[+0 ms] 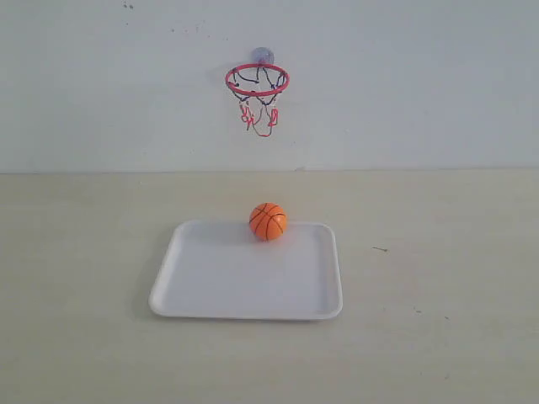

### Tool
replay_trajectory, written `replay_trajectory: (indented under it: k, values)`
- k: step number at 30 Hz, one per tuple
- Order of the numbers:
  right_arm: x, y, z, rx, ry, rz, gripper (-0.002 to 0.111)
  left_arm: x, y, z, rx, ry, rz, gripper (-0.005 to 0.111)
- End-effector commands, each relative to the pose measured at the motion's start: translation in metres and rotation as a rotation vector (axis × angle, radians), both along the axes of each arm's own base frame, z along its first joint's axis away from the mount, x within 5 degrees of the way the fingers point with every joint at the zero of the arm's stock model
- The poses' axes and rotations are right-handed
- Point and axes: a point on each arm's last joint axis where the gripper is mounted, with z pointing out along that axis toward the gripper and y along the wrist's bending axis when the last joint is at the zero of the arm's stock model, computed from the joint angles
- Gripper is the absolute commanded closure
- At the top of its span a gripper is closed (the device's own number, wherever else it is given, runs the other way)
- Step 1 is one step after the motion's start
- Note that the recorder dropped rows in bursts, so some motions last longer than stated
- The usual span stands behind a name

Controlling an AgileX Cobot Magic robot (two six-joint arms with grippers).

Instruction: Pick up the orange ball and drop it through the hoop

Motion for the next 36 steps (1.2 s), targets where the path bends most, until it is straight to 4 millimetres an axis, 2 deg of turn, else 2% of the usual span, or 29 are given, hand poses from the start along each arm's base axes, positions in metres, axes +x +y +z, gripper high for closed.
replay_trajectory:
  k: [1,3,6,9,12,16,19,22,25,28,31,32,33,36]
  values:
    - [0.0,0.0,0.001,-0.008,-0.015,0.003,0.108,0.0,-0.001,0.002,-0.037,-0.028,-0.003,0.103]
    - [0.0,0.0,0.001,-0.008,-0.015,0.003,0.108,-0.001,-0.002,0.02,-0.095,-0.086,-0.007,0.103]
    - [0.0,0.0,0.001,-0.008,-0.015,0.003,0.108,-0.009,-0.004,0.06,-0.141,-0.21,-0.02,0.103]
    - [0.0,0.0,0.001,-0.008,-0.015,0.003,0.108,-0.023,-0.005,0.103,-0.172,-0.341,-0.037,0.103]
    - [0.0,0.0,0.001,-0.008,-0.015,0.003,0.108,-0.035,-0.003,0.133,-0.177,-0.47,-0.033,0.103]
    - [0.0,0.0,0.001,-0.008,-0.015,0.003,0.108,-0.045,0.001,0.155,-0.185,-0.633,-0.004,0.103]
    - [0.0,0.0,0.001,-0.008,-0.015,0.003,0.108,-0.05,0.004,0.165,-0.191,-0.735,0.022,0.103]
    - [0.0,0.0,0.001,-0.008,-0.015,0.003,0.108,-0.05,0.009,0.175,-0.324,-0.837,0.046,0.103]
    - [0.0,0.0,0.001,-0.008,-0.015,0.003,0.108,-0.019,0.008,0.183,-0.393,-0.703,0.051,0.103]
    - [0.0,0.0,0.001,-0.008,-0.015,0.003,0.108,0.036,0.003,0.185,-0.385,-0.387,0.043,0.103]
    - [0.0,0.0,0.001,-0.008,-0.015,0.003,0.108,0.093,-0.003,0.189,-0.259,-0.098,-0.003,0.103]
    - [0.0,0.0,0.001,-0.008,-0.015,0.003,0.108,0.118,-0.006,0.185,-0.176,0.025,-0.043,0.103]
    - [0.0,0.0,0.001,-0.008,-0.015,0.003,0.108,0.135,-0.008,0.188,-0.129,0.081,-0.076,0.103]
    - [0.0,0.0,0.001,-0.008,-0.015,0.003,0.108,0.19,-0.014,0.182,-0.017,0.278,-0.193,0.103]
